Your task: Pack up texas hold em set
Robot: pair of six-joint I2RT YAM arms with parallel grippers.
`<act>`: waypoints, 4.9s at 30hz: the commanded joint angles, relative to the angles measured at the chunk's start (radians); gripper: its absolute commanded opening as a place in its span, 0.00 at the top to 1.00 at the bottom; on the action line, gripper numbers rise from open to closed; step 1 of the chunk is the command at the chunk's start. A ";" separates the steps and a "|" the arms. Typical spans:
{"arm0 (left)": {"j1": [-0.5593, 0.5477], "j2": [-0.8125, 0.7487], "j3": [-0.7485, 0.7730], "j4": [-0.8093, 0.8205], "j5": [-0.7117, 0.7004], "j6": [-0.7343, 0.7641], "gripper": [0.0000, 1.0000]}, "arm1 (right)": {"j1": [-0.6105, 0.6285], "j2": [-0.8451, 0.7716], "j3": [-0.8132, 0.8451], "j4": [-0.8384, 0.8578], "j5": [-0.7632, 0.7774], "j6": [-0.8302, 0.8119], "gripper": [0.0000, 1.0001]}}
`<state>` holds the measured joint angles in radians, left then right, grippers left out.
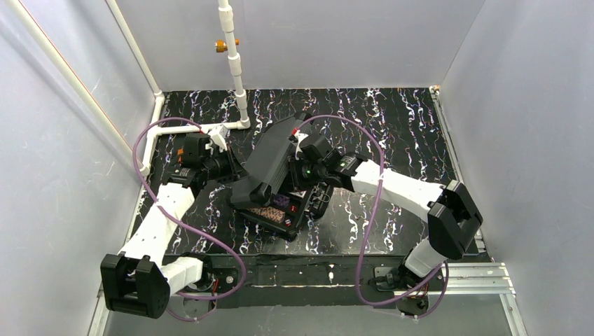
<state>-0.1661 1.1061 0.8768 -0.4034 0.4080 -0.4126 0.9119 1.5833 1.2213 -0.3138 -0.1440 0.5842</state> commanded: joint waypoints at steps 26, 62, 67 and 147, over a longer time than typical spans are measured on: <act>-0.158 -0.005 -0.027 -0.094 -0.124 -0.024 0.96 | 0.006 -0.214 -0.244 -0.009 0.137 -0.039 0.73; -0.294 -0.065 0.117 -0.114 -0.234 0.013 0.15 | -0.066 -0.520 -0.440 -0.159 0.483 0.011 0.26; -0.444 0.004 0.143 -0.102 -0.308 0.023 0.24 | -0.137 -0.582 -0.511 -0.126 0.414 0.034 0.30; -0.721 0.254 -0.184 0.137 -0.433 -0.149 1.00 | -0.347 -0.130 -0.487 0.325 -0.039 0.083 0.85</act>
<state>-0.8654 1.2884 0.7719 -0.0334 -0.0456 -0.5701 0.5686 1.4815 0.6891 -0.0265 -0.1493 0.6765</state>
